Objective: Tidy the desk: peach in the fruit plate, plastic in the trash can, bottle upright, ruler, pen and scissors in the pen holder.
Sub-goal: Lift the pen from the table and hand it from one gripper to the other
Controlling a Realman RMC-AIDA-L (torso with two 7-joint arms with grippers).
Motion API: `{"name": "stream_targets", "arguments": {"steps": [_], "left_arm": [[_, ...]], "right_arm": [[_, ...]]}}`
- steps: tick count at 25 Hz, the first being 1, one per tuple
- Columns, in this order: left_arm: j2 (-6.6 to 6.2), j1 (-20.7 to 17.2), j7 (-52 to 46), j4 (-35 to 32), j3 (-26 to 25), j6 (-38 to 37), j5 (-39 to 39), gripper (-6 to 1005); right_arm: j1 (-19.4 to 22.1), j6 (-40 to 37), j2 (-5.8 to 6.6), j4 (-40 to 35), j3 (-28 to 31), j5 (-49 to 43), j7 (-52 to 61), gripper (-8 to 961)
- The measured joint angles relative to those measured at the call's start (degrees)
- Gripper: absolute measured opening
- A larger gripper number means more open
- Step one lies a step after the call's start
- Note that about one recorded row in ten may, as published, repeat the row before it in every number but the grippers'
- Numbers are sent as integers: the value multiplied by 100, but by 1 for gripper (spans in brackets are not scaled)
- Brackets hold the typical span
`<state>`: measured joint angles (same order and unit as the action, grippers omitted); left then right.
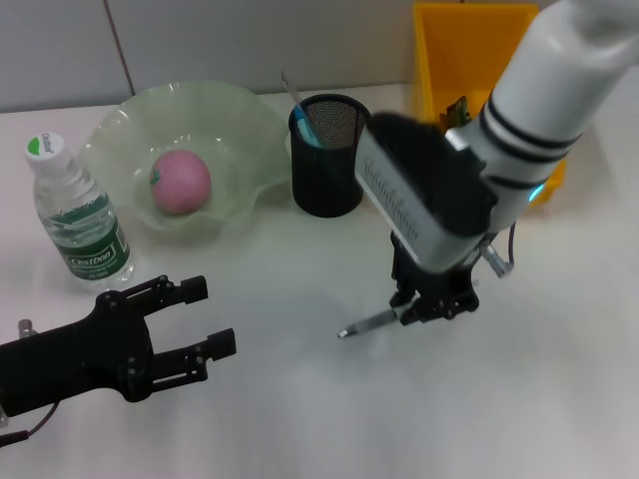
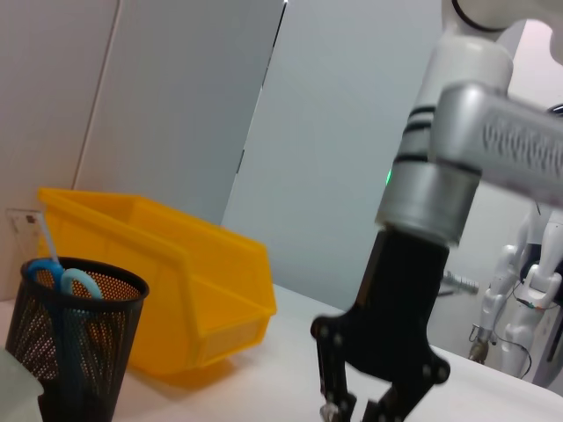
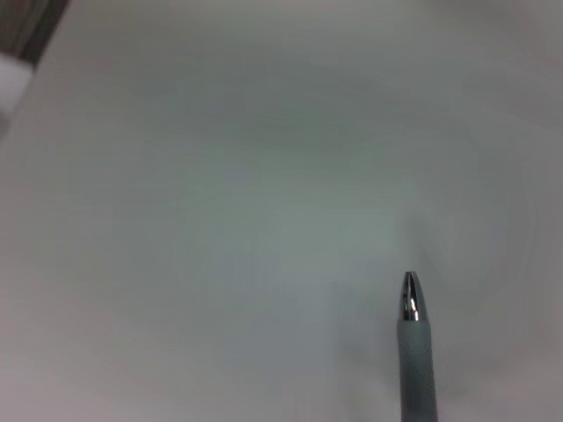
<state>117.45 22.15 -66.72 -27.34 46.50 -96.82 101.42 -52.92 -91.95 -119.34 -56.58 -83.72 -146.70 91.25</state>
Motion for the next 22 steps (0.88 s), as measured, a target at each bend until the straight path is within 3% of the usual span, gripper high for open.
{"name": "stream_targets", "arguments": {"steps": [6, 17, 22], "left_arm": [[25, 16, 49, 0, -35, -84, -2, 811], [41, 132, 55, -17, -296, -344, -11, 809], [63, 150, 91, -6, -411, -355, -94, 809]], "right_arm": [[167, -301, 23, -399, 953, 251, -19, 127], [731, -281, 19, -786, 1572, 907, 305, 126], [1098, -259, 24, -769, 2037, 1697, 312, 127]]}}
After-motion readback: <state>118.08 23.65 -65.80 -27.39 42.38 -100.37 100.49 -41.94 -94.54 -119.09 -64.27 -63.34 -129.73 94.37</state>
